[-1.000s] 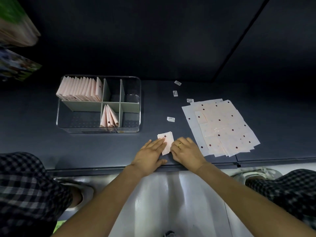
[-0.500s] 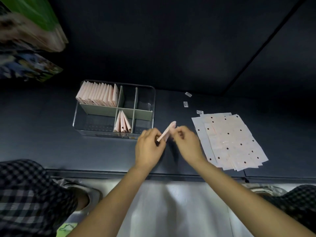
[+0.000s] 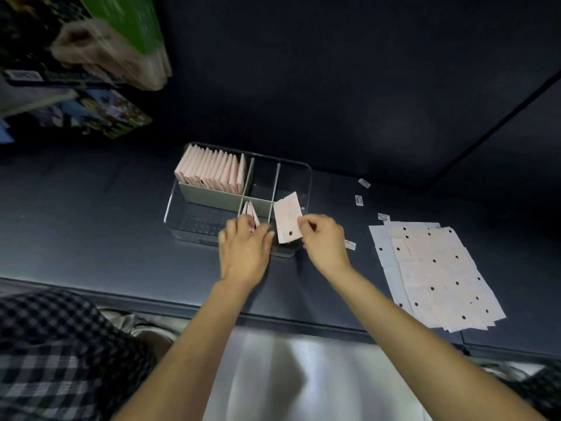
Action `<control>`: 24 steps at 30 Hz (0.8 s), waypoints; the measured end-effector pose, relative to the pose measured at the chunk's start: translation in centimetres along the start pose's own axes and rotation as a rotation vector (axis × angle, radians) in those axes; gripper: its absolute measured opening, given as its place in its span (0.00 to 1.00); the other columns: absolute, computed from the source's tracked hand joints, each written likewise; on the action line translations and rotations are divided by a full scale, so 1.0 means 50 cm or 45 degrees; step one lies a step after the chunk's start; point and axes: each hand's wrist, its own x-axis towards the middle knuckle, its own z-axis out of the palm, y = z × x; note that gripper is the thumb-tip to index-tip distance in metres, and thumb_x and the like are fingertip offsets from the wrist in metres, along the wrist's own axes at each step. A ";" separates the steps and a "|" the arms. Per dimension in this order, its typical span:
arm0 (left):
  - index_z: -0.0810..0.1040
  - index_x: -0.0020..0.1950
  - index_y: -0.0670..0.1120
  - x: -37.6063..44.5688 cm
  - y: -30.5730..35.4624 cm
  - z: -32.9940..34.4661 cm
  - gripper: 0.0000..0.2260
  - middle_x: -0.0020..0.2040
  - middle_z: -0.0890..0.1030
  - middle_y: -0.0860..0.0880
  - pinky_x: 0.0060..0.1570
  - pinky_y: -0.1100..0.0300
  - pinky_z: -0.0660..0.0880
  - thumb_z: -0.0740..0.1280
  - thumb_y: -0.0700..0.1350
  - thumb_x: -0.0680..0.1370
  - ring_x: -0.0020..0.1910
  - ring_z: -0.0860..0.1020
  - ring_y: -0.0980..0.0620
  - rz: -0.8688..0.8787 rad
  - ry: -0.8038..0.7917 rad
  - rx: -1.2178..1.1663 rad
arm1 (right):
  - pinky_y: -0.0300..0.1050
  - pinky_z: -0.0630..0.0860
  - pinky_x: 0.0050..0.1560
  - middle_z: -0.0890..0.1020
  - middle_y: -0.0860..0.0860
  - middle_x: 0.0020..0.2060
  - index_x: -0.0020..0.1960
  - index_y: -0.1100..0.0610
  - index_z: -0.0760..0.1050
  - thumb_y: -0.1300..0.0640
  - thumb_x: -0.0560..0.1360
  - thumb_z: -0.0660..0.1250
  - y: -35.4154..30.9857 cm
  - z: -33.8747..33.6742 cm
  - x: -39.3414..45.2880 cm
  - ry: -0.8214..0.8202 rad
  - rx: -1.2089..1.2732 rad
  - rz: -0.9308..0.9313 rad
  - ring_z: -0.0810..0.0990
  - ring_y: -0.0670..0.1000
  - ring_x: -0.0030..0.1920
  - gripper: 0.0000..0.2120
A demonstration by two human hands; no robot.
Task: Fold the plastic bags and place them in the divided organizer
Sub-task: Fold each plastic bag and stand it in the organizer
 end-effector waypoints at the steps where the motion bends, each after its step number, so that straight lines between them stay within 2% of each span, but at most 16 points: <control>1: 0.79 0.55 0.50 0.004 -0.011 0.003 0.11 0.55 0.72 0.46 0.52 0.51 0.62 0.60 0.51 0.80 0.54 0.67 0.44 -0.039 -0.043 0.054 | 0.51 0.75 0.45 0.80 0.57 0.38 0.41 0.63 0.80 0.60 0.77 0.60 -0.008 0.007 0.006 -0.015 -0.041 -0.032 0.79 0.59 0.40 0.13; 3: 0.79 0.55 0.49 0.007 -0.031 0.006 0.12 0.56 0.71 0.46 0.53 0.51 0.61 0.59 0.52 0.80 0.55 0.65 0.44 -0.096 -0.073 0.077 | 0.50 0.75 0.44 0.81 0.59 0.37 0.41 0.63 0.80 0.59 0.77 0.59 -0.021 0.024 0.017 -0.063 -0.124 -0.091 0.78 0.60 0.40 0.14; 6: 0.81 0.51 0.46 0.005 -0.046 0.001 0.10 0.55 0.73 0.44 0.52 0.49 0.63 0.62 0.49 0.79 0.54 0.67 0.42 -0.126 0.004 0.010 | 0.47 0.71 0.38 0.80 0.56 0.33 0.38 0.62 0.79 0.58 0.77 0.58 -0.039 0.051 0.029 -0.117 -0.289 -0.149 0.76 0.57 0.38 0.15; 9: 0.82 0.49 0.45 0.002 -0.050 -0.003 0.08 0.54 0.75 0.44 0.50 0.48 0.65 0.64 0.45 0.78 0.53 0.69 0.41 -0.131 0.039 -0.063 | 0.44 0.67 0.35 0.78 0.57 0.35 0.35 0.60 0.74 0.58 0.77 0.56 -0.055 0.083 0.036 -0.116 -0.462 -0.112 0.76 0.58 0.39 0.15; 12: 0.82 0.50 0.43 0.001 -0.055 -0.002 0.07 0.54 0.76 0.43 0.50 0.49 0.65 0.65 0.43 0.78 0.54 0.70 0.41 -0.130 0.048 -0.135 | 0.45 0.68 0.37 0.81 0.58 0.43 0.43 0.62 0.79 0.58 0.77 0.57 -0.068 0.115 0.039 -0.120 -0.603 -0.065 0.79 0.59 0.44 0.14; 15: 0.81 0.52 0.42 0.002 -0.058 -0.003 0.08 0.54 0.76 0.44 0.52 0.50 0.66 0.64 0.41 0.78 0.54 0.71 0.41 -0.131 0.054 -0.220 | 0.46 0.69 0.41 0.81 0.59 0.50 0.50 0.61 0.79 0.58 0.77 0.57 -0.075 0.141 0.038 -0.176 -0.662 -0.025 0.79 0.62 0.51 0.13; 19: 0.80 0.55 0.43 0.004 -0.057 -0.010 0.09 0.54 0.77 0.45 0.54 0.49 0.69 0.62 0.41 0.79 0.54 0.71 0.43 -0.166 0.106 -0.389 | 0.46 0.70 0.45 0.80 0.60 0.55 0.54 0.60 0.77 0.52 0.79 0.56 -0.072 0.155 0.036 -0.284 -0.589 0.141 0.78 0.62 0.56 0.15; 21: 0.79 0.58 0.44 0.003 -0.055 -0.009 0.10 0.56 0.77 0.46 0.55 0.51 0.67 0.61 0.42 0.80 0.56 0.70 0.43 -0.117 0.066 -0.362 | 0.46 0.69 0.44 0.80 0.60 0.54 0.53 0.59 0.78 0.51 0.79 0.56 -0.066 0.152 0.034 -0.335 -0.541 0.172 0.78 0.62 0.56 0.16; 24: 0.78 0.60 0.46 0.004 -0.057 -0.003 0.12 0.61 0.74 0.47 0.56 0.52 0.64 0.60 0.44 0.80 0.59 0.68 0.44 -0.065 -0.040 -0.205 | 0.45 0.71 0.40 0.82 0.57 0.44 0.42 0.55 0.79 0.55 0.77 0.57 -0.043 0.125 0.018 -0.336 -0.415 0.065 0.79 0.61 0.49 0.13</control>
